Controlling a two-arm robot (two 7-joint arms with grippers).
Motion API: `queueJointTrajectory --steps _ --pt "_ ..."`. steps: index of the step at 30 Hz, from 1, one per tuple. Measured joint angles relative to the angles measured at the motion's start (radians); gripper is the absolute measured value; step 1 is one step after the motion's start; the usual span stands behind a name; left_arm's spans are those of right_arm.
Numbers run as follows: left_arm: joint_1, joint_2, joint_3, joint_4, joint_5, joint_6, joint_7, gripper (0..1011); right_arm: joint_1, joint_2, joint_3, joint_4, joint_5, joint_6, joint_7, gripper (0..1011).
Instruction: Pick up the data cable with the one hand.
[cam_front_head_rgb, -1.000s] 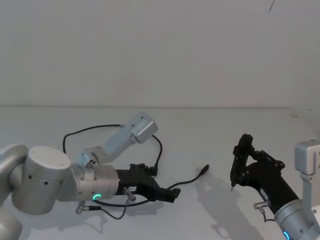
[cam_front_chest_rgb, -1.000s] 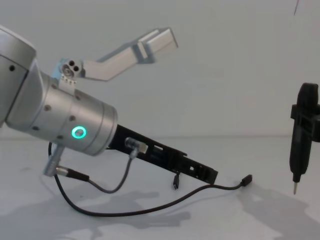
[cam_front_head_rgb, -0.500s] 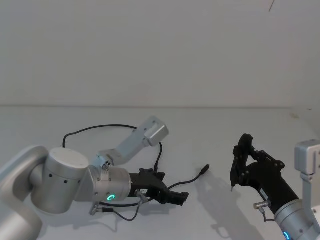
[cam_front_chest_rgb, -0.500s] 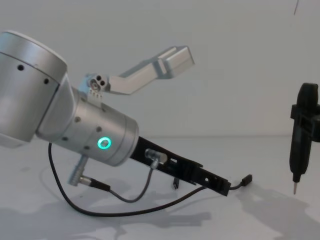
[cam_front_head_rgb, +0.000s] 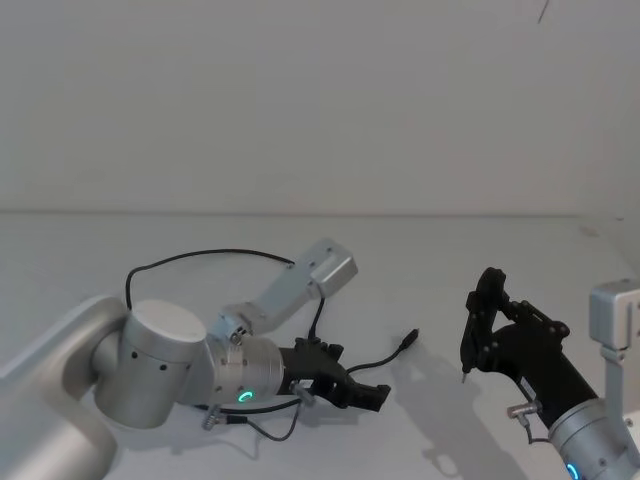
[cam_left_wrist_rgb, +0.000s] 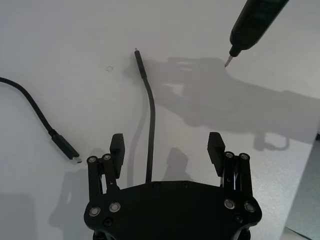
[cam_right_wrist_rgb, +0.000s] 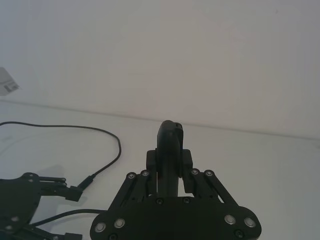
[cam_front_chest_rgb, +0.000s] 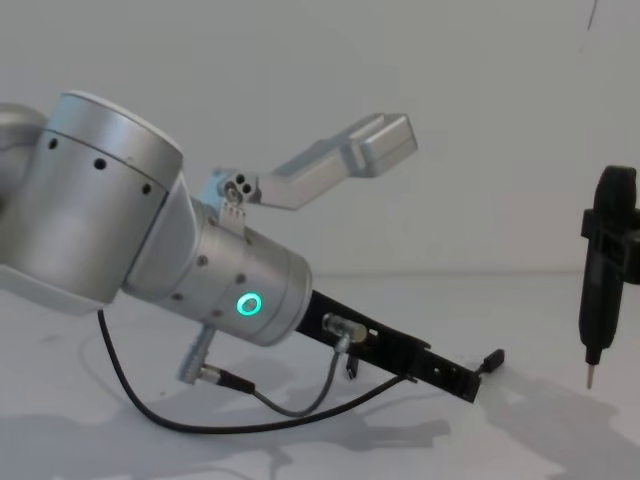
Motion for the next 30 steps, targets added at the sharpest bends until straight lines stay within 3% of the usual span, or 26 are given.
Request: queueJointTrajectory --steps 14,21,30 --pt "-0.013 -0.039 0.015 0.052 0.032 -0.004 0.031 993 0.0 0.0 0.0 0.0 0.0 0.0 0.0 279" --pt "-0.016 -0.047 0.018 0.063 0.039 -0.003 0.037 864 0.0 0.0 0.0 0.0 0.0 0.0 0.0 279" --pt "-0.017 -0.053 0.02 0.071 0.044 -0.002 0.042 579 0.0 0.0 0.0 0.0 0.0 0.0 0.0 279"
